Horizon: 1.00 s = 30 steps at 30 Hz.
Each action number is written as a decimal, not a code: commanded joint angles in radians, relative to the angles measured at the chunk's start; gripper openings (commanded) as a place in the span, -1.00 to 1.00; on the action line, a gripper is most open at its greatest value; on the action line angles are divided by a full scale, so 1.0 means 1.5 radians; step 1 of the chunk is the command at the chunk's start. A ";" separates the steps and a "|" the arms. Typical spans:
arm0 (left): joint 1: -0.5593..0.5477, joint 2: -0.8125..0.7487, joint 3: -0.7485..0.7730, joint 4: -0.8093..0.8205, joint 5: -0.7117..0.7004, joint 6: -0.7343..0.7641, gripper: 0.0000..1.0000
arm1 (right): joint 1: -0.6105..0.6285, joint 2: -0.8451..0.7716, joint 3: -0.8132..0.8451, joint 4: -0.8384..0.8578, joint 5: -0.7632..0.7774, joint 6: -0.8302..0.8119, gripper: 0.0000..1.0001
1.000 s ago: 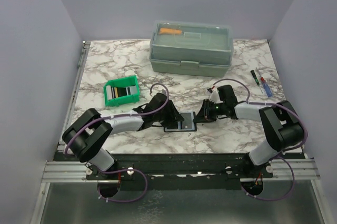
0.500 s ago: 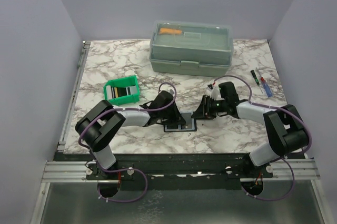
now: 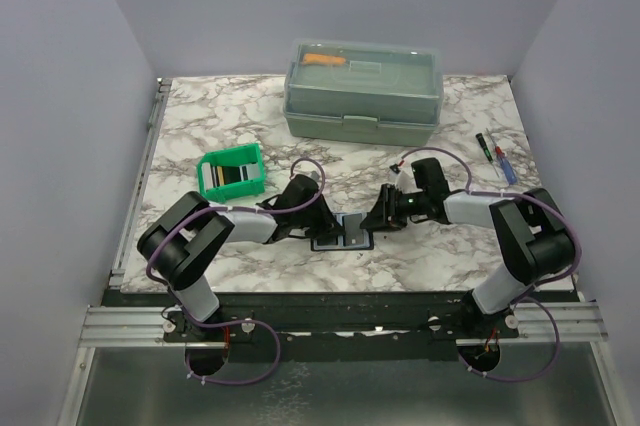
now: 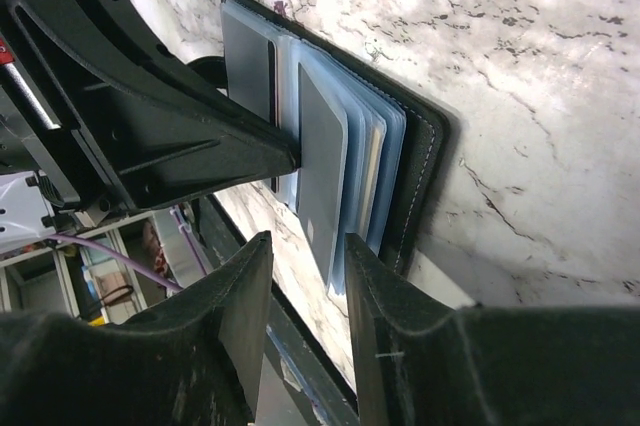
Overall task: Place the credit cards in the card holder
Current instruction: Insert the credit card into the card holder, then turn over the card slot in the card holder.
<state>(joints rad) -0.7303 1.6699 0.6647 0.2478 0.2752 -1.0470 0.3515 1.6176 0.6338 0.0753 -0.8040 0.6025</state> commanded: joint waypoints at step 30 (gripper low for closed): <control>0.009 -0.078 0.009 -0.105 -0.010 0.024 -0.38 | 0.079 0.011 0.027 0.044 -0.013 0.051 -0.26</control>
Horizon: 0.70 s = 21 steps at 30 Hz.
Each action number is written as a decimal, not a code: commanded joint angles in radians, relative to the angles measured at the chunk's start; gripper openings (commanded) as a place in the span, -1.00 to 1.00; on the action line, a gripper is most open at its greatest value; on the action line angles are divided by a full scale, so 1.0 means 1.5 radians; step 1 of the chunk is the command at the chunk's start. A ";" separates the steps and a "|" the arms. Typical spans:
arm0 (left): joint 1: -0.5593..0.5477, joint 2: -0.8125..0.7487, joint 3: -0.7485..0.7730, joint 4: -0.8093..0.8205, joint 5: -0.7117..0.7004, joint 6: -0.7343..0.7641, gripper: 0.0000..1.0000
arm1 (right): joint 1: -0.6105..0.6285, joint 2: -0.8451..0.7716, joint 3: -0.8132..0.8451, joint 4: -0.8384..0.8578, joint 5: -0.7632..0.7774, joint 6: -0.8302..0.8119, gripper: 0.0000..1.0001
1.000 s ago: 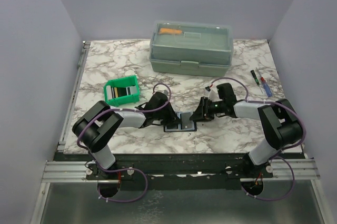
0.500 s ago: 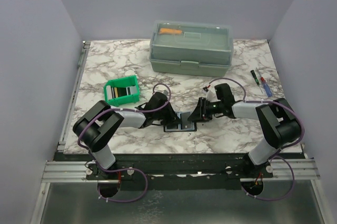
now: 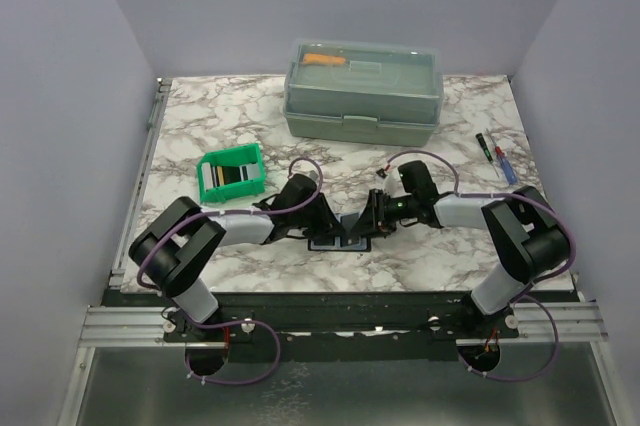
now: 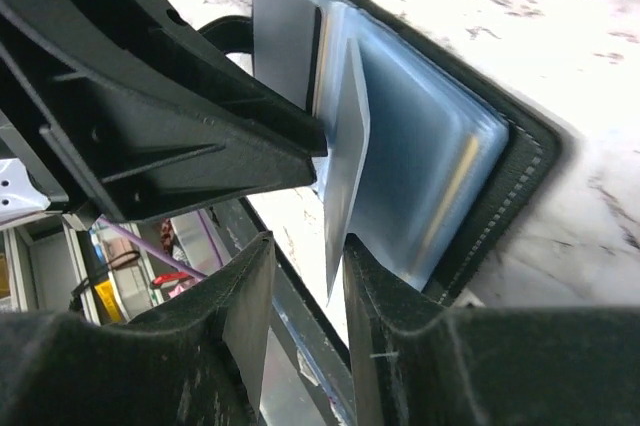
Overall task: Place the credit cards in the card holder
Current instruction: Turn over the card slot in the card holder.
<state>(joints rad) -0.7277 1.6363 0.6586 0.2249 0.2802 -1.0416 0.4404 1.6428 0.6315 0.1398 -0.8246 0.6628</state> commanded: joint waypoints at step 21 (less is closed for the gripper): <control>0.369 -0.355 0.277 -0.688 -0.149 0.266 0.46 | 0.106 0.048 0.223 -0.174 0.111 -0.068 0.02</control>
<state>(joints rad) -0.2386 1.0874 0.9600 -0.5755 0.2367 -0.7918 0.6071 1.7927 0.9009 0.0875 -0.7876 0.6804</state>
